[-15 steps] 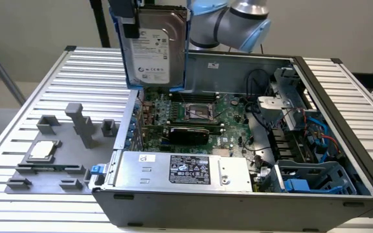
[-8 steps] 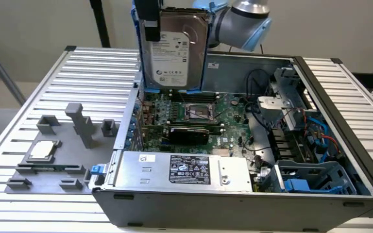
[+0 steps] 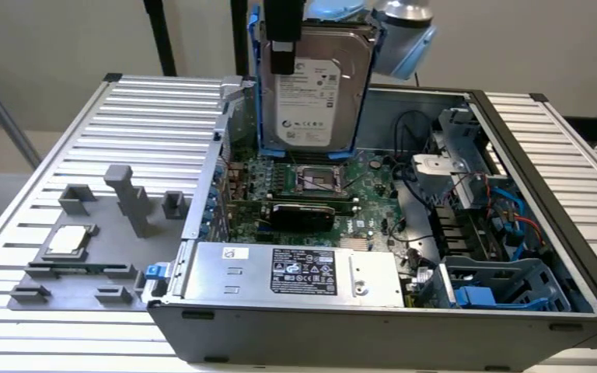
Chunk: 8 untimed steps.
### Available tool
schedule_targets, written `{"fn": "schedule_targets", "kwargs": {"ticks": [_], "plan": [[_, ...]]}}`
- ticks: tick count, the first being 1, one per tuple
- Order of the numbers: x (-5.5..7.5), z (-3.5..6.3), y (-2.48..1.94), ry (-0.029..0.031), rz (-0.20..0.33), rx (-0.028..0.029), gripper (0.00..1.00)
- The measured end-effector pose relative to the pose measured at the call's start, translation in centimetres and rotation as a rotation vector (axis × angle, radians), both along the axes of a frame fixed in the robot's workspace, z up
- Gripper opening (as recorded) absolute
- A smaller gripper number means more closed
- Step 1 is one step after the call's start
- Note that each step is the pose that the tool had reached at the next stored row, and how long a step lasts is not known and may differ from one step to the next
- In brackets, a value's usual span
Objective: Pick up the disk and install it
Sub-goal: 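Pick up the disk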
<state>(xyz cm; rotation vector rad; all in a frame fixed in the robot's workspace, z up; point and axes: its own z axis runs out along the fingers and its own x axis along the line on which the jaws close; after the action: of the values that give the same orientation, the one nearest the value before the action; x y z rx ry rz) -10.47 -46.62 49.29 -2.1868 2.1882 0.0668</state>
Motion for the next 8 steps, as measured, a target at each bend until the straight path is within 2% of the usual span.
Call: {"fn": "schedule_targets", "kwargs": {"ticks": [8], "plan": [[3.0, -0.01, -1.63, 0.0000, 0.000, 0.0000, 0.00]]}}
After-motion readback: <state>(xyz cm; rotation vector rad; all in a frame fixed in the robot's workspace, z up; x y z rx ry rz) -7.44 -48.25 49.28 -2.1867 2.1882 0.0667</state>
